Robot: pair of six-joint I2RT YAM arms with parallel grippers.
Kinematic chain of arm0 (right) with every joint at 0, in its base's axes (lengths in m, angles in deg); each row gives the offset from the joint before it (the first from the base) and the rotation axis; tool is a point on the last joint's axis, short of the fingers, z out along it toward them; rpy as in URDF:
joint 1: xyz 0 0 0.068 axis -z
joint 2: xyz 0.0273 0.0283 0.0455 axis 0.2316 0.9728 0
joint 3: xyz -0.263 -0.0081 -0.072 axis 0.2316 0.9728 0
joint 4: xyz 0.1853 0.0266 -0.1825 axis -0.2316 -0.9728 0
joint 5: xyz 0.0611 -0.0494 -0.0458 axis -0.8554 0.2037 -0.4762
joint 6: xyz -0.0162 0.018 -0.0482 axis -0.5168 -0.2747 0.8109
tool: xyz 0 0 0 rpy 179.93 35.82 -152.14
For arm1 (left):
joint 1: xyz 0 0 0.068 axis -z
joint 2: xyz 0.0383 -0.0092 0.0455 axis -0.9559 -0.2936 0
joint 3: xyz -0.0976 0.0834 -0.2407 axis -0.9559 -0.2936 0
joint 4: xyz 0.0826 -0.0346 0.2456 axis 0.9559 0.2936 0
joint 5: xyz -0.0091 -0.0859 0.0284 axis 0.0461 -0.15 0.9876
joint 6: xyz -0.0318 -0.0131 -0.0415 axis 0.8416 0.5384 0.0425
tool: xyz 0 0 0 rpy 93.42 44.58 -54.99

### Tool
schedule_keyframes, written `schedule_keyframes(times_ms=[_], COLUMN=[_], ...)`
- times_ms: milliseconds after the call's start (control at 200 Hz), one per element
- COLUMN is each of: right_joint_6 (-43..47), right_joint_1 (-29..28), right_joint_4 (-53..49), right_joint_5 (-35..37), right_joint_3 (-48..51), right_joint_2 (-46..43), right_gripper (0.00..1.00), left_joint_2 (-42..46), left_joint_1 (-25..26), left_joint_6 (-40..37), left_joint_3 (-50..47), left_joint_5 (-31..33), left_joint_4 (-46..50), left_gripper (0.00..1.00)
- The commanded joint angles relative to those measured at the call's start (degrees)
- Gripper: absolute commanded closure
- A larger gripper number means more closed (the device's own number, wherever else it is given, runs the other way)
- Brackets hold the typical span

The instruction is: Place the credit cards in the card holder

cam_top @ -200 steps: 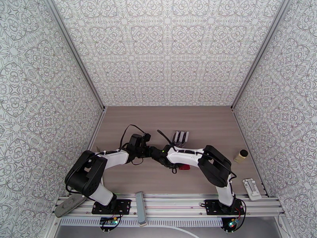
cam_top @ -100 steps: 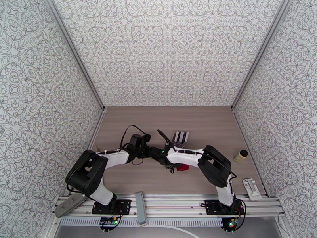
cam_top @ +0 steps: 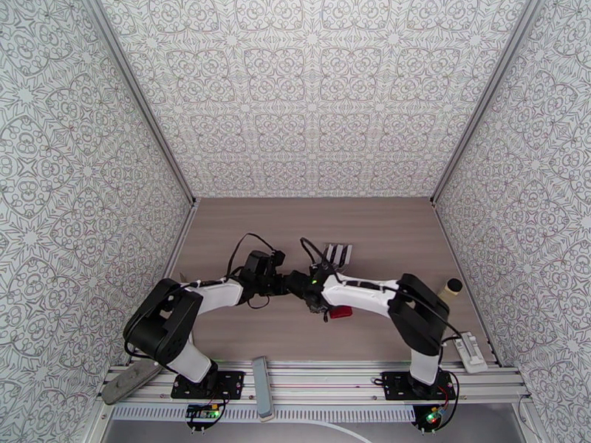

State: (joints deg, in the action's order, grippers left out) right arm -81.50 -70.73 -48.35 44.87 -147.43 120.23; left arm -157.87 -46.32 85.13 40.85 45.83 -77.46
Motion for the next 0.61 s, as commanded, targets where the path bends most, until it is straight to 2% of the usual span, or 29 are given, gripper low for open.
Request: schedule_keyframes(times_ms=[0,235,600], right_joint_6=[2.3,5.0,9.6], right_joint_1=[0.9,3.3,9.5], right_joint_4=[2.4,3.6,4.2], right_joint_5=[-1.8,-3.0,-5.7], right_joint_3=[2.0,6.1,13.4], right_joint_2=[-4.5,-13.0,-25.0], right_gripper=[0.57,0.51,0.52], left_joint_2=[-0.9,-1.9,-3.2], left_joint_1=[1.2,3.7,8.7], left_joint_6=[-1.5,-1.5,-0.6], left_joint_3=[1.5,2.5,6.3], left_joint_5=[1.4,2.8,3.9], left_joint_4=[1.1,1.7,5.4], left_gripper=[0.58,0.58,0.57])
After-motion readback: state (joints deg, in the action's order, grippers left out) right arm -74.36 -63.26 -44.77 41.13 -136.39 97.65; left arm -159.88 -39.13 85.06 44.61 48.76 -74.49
